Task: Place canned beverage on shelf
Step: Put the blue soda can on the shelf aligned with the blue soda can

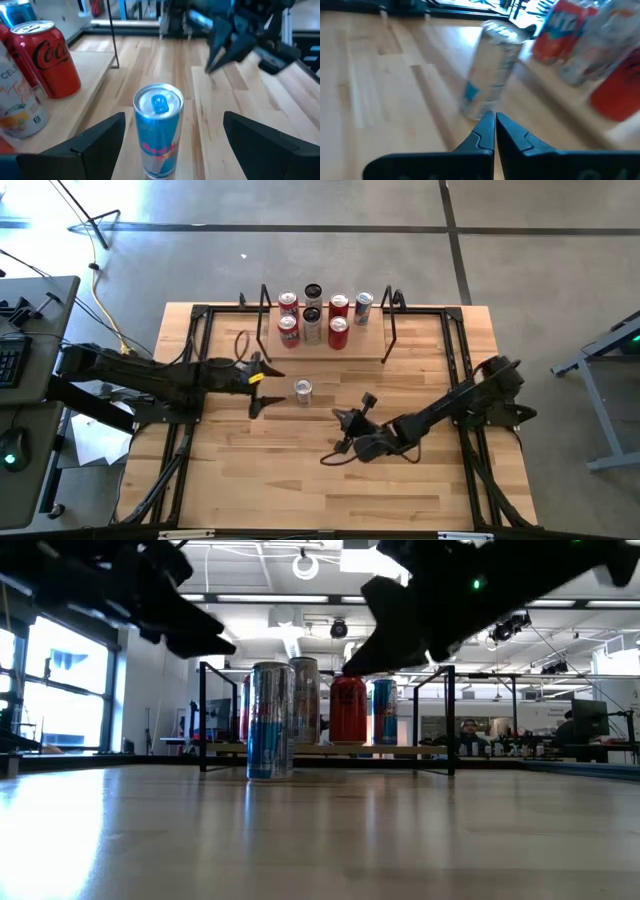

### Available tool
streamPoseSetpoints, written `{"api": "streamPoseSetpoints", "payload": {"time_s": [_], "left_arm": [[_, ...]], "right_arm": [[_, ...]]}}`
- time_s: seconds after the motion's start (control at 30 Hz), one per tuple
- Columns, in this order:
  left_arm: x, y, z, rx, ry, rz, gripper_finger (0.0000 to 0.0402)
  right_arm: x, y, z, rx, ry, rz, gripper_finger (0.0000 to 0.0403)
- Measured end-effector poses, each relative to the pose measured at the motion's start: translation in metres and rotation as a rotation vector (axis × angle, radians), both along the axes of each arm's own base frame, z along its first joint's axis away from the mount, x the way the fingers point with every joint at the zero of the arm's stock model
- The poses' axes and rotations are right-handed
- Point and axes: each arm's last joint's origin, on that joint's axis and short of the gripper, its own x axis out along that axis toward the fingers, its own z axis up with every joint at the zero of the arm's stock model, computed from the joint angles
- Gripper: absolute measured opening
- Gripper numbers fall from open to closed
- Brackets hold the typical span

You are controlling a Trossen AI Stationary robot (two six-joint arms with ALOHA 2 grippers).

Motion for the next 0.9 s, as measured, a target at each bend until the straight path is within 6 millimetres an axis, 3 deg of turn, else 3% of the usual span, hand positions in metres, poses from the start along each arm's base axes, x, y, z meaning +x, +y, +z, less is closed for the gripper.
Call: {"api": "streamPoseSetpoints", "payload": {"time_s": [0.2, 0.37, 0.67, 0.77, 0.9], "left_arm": [[-0.018, 0.0, -0.029, 0.001, -0.038, 0.0, 0.0327], [-0.023, 0.0, -0.041, -0.001, -0.005, 0.0, 0.0327], [-0.023, 0.0, -0.041, 0.045, 0.002, -0.024, 0.0327], [-0.023, 0.001, -0.042, 0.055, 0.006, 0.0, 0.0327], [-0.022, 0.001, -0.043, 0.05, 0.013, 0.032, 0.0327]], "right_arm": [[0.013, 0.013, -0.042, 0.06, -0.031, 0.056, 0.0], [0.019, 0.016, -0.066, 0.105, -0.032, 0.11, 0.0], [0.027, 0.013, -0.061, 0.09, -0.113, 0.116, 0.001], [0.031, 0.004, -0.06, 0.091, -0.118, 0.107, 0.0039], [0.035, -0.006, -0.059, 0.131, -0.152, 0.062, 0.0107]]}}
